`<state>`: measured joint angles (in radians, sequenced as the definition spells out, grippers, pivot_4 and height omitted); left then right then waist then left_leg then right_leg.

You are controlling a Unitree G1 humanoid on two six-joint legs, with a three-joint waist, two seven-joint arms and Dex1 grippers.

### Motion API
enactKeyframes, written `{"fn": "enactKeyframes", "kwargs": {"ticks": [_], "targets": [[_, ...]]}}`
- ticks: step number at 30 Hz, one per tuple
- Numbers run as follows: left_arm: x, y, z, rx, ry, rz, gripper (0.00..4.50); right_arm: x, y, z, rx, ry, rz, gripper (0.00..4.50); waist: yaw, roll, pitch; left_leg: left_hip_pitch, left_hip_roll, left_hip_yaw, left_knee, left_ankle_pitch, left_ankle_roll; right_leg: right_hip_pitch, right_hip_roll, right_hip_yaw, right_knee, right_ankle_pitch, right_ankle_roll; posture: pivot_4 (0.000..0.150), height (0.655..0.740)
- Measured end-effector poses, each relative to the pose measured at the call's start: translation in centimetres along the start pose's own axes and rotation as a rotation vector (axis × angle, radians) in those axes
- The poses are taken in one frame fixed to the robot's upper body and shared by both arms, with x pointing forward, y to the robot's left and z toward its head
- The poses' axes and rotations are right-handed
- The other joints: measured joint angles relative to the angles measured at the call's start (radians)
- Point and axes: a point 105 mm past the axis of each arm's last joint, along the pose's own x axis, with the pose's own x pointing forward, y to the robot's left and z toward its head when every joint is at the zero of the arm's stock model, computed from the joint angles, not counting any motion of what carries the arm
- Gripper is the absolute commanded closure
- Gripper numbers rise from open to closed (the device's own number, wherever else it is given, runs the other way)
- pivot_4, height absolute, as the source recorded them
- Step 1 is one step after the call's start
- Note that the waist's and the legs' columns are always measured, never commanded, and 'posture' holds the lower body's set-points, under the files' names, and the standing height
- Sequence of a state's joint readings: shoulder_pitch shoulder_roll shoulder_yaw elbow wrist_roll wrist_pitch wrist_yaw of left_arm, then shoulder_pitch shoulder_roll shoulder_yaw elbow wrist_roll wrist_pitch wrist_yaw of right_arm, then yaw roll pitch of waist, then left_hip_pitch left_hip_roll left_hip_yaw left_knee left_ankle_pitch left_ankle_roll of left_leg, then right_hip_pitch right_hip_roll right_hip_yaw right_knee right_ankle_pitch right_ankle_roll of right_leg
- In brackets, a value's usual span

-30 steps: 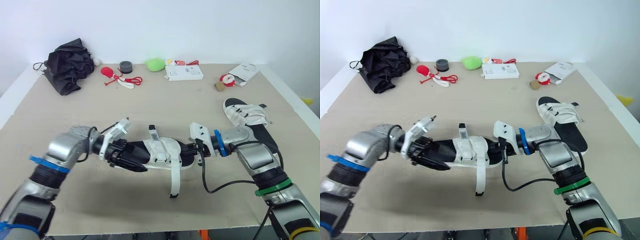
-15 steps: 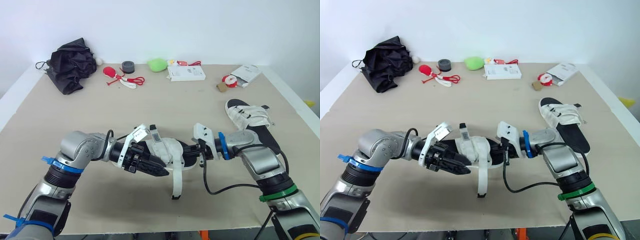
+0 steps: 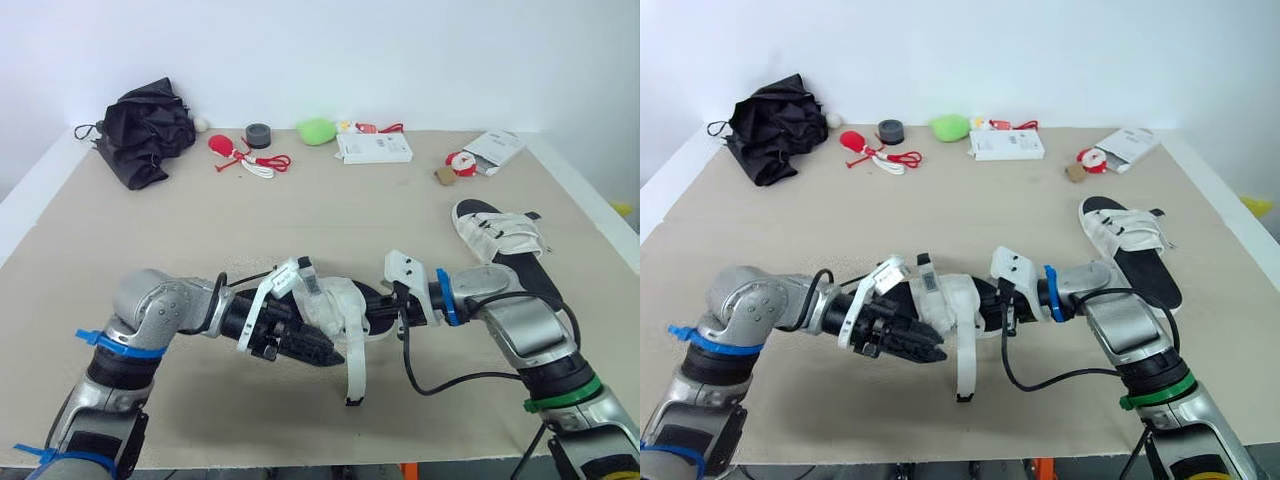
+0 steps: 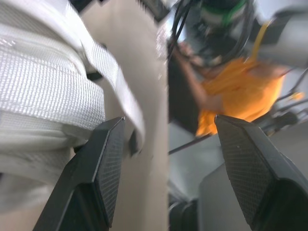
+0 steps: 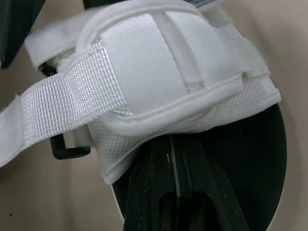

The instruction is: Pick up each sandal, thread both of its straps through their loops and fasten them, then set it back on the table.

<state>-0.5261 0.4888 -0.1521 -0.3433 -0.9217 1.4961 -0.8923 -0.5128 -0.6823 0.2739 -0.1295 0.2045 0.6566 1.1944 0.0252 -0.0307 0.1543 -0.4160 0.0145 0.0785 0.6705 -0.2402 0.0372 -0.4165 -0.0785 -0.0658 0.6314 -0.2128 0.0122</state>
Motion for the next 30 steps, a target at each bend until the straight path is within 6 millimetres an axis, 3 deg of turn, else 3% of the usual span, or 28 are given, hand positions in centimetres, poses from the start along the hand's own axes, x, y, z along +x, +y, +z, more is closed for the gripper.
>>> {"fn": "enactKeyframes", "kwargs": {"ticks": [2,6,13,15,23,28,30], "targets": [[0.4,0.2,-0.7,-0.030,0.011,0.008,1.44,0.2,-0.2,0.1,0.003,-0.003,0.008,4.50,-0.001,-0.002,0.001,0.000,0.001,0.000,0.000,0.000,-0.001,0.000,0.001,0.000,0.000,0.000,0.001,0.150,0.7400],[0.6,0.3,-0.2,-0.026,-0.015,0.029,1.44,0.7,-0.5,0.3,0.001,-0.005,0.021,4.50,-0.011,-0.002,0.001,0.003,0.004,0.000,0.000,0.002,-0.002,0.002,0.004,0.000,0.001,-0.003,0.001,0.150,0.7400],[1.4,2.3,-0.7,-0.048,-0.043,0.133,1.44,1.2,-0.9,0.4,0.001,-0.009,0.047,4.50,-0.016,-0.001,0.001,0.010,0.006,0.001,-0.001,0.002,-0.003,0.007,0.005,0.000,0.001,-0.004,-0.002,0.150,0.7400],[1.7,4.6,-0.1,-0.059,-0.109,0.207,1.44,1.6,-1.5,0.4,0.000,-0.008,0.046,4.50,-0.018,0.000,0.000,0.012,0.006,0.002,-0.001,0.003,-0.003,0.008,0.005,0.000,0.001,-0.002,-0.003,0.150,0.7400],[2.4,7.2,0.8,0.202,-0.112,0.253,1.44,1.7,-3.5,0.1,0.009,0.004,-0.028,4.50,-0.014,0.003,0.000,0.014,0.007,0.000,-0.001,0.007,-0.006,0.006,0.000,-0.004,-0.002,0.005,-0.002,0.150,0.7400],[3.0,6.7,1.4,0.164,-0.125,0.250,1.44,1.6,-3.8,0.0,0.006,0.005,-0.043,4.50,-0.014,0.007,0.002,0.010,0.007,0.000,-0.001,0.007,-0.006,0.006,-0.009,-0.017,-0.007,0.006,0.000,0.150,0.7400],[3.4,5.9,1.5,0.048,-0.157,0.205,1.44,1.6,-3.8,0.0,0.007,0.005,-0.035,4.50,-0.014,0.007,0.002,0.010,0.007,0.001,0.000,0.008,-0.005,0.006,-0.015,-0.025,-0.007,0.009,0.004,0.150,0.7400]]}}
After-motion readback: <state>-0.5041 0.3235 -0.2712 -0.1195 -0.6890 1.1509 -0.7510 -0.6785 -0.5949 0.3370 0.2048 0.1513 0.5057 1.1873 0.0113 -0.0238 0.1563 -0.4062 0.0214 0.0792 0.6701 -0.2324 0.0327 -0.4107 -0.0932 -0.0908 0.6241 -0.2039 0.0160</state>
